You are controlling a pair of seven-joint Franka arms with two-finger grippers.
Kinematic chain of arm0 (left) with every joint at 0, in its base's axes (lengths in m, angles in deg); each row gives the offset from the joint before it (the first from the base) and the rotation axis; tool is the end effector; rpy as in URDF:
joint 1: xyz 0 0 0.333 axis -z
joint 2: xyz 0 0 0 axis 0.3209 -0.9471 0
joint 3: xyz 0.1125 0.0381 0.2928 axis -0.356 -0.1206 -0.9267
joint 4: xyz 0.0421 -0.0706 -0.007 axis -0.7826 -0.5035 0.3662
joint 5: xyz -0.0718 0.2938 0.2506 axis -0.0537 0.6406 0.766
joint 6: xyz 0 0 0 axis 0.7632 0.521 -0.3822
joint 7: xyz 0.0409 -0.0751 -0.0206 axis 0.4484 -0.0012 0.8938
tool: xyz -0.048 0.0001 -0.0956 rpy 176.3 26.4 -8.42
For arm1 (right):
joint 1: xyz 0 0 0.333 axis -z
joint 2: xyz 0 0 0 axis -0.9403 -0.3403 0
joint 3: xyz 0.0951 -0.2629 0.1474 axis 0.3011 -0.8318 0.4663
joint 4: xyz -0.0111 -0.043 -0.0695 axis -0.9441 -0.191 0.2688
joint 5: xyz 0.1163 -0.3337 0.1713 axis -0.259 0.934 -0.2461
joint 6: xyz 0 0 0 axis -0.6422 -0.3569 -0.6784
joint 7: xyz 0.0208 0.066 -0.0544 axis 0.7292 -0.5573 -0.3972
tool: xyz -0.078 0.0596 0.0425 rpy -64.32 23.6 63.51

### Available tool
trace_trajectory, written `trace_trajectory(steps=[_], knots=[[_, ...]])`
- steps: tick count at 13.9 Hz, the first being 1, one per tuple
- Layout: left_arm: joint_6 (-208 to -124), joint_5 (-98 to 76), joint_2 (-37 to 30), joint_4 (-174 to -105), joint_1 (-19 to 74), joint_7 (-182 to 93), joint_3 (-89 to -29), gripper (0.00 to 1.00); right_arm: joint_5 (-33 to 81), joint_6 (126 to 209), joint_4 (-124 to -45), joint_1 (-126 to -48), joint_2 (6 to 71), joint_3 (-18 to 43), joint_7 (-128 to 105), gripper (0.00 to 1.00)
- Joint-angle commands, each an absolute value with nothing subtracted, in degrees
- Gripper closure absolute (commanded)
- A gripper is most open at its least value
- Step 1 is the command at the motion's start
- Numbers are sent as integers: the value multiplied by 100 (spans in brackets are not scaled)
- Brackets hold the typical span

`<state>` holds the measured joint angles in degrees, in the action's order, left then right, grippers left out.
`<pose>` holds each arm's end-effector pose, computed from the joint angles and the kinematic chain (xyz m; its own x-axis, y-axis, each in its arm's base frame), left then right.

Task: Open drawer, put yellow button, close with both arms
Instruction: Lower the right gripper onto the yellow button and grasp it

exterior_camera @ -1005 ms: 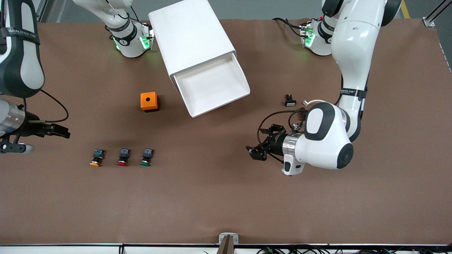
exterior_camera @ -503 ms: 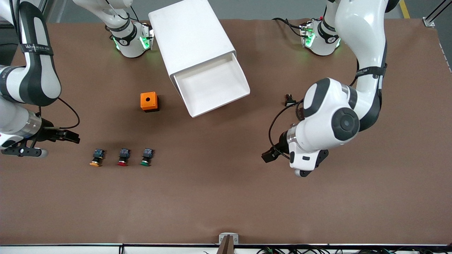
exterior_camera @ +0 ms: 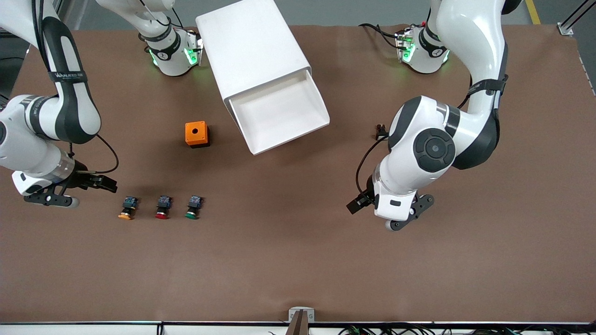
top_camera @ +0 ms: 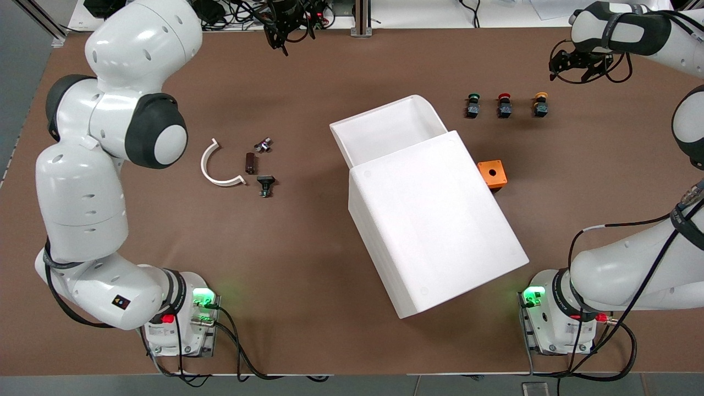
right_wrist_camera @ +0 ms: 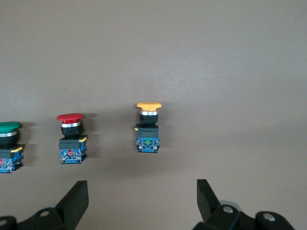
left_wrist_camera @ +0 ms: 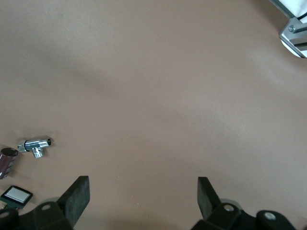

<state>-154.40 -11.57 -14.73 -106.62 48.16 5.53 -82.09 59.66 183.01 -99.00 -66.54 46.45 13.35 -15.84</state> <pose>0.6608 -0.3333 0.4244 0.8318 0.5502 -0.0737 0.5550 -0.8266 0.0929 0.6016 -0.0814 0.3341 0.9906 -0.1327 0.0323 -0.1330 -0.9911 0.0092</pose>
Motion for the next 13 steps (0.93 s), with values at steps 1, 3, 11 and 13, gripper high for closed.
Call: trace_trajectory(steps=[1,3,11,13], knots=[[-15523,-696,-1325,-10838,4834,571,-8241,1,5955,18561,-9975,-6606,4542,1382,-1779,0],[-15497,-405,-1299,-10864,4799,571,-8240,1,5955,18719,-9967,-6615,4419,1382,-1780,0],[-15286,-412,-1176,-10952,4842,545,-8223,1,5964,20055,-9958,-6536,3479,1373,-1762,0],[-15268,-413,-1176,-11039,4842,562,-8223,1,5964,20266,-9966,-6536,3295,1373,-1753,0]])
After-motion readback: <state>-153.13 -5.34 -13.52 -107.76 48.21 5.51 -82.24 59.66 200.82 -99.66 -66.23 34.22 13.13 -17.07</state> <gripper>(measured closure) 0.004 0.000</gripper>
